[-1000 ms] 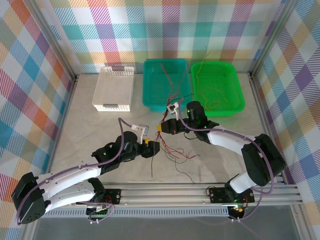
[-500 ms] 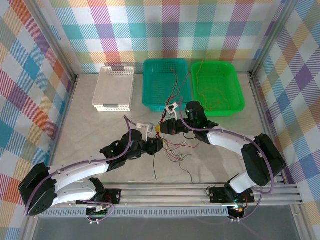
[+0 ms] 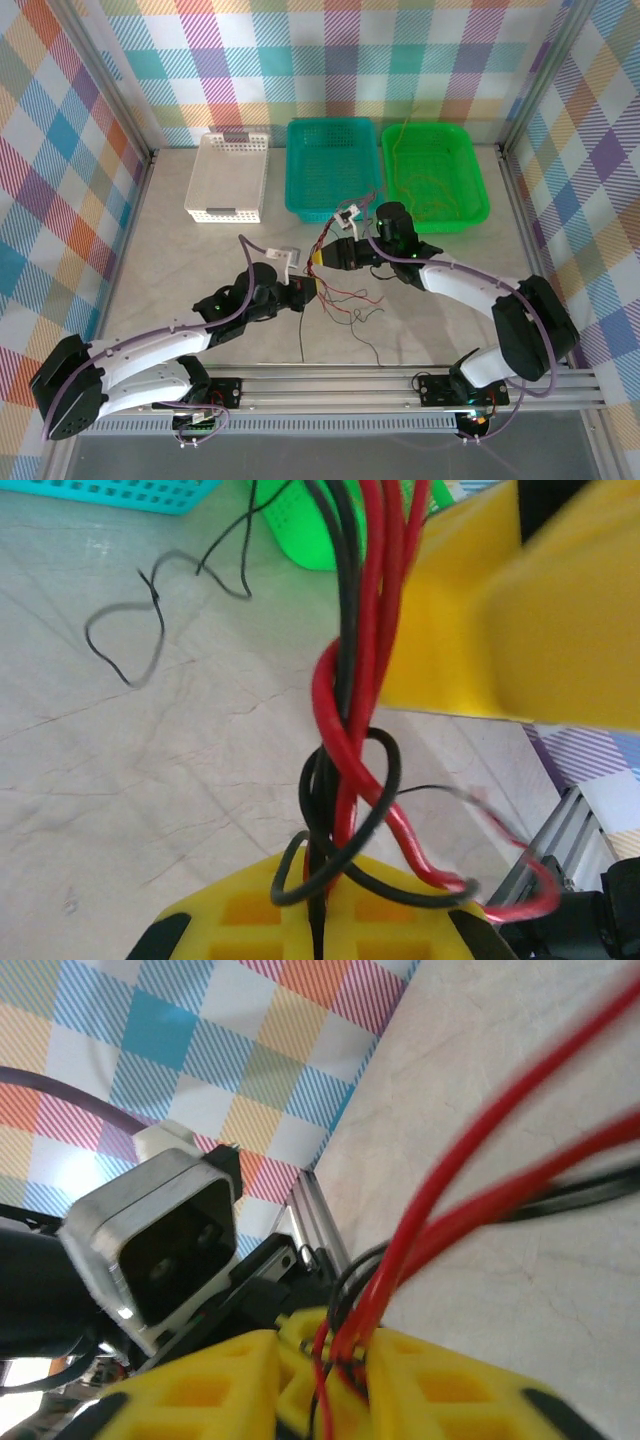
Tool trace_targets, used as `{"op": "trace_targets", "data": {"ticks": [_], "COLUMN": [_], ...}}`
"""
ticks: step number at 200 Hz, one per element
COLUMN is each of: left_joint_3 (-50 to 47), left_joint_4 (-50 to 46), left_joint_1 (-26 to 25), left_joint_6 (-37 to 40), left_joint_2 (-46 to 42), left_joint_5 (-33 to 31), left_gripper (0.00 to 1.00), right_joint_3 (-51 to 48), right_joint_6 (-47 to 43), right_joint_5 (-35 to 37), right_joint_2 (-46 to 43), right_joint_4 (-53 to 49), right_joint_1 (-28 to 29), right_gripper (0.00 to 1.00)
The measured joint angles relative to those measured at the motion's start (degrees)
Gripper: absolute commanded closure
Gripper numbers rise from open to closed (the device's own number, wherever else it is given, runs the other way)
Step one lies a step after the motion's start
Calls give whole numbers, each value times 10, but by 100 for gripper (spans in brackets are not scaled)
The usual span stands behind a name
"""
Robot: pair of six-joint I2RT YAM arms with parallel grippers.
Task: Untangle the cables
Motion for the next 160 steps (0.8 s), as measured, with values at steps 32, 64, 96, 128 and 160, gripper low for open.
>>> {"op": "trace_targets", "data": {"ticks": [32,64,96,128,160], "left_joint_3": [-22,-28,-28,-28,-28], "left_joint_4": [-25,-38,-38,-37,-38], "left_joint_1": [18,20,21,21,21], "left_joint_6": [0,-2,-2,1,2], "left_joint_2": [-26,-29,-26,-3,-1], "left_joint_5": [-1,3,22,53,69], "left_gripper": [100,100,100,100,100], "right_joint_3": [1,1,1,2,26], "right_joint_6": [-15,-16,-23,-14,-8], "right_joint_5": [-5,-28,-25,5,38], "right_joint_2": [-32,-27,-1,39,73], "right_joint_4": [-37,-45,-42,-33,-37], "right_joint_1": [-18,-18,-3,12,17], "right_gripper": [52,51,52,59,60]}}
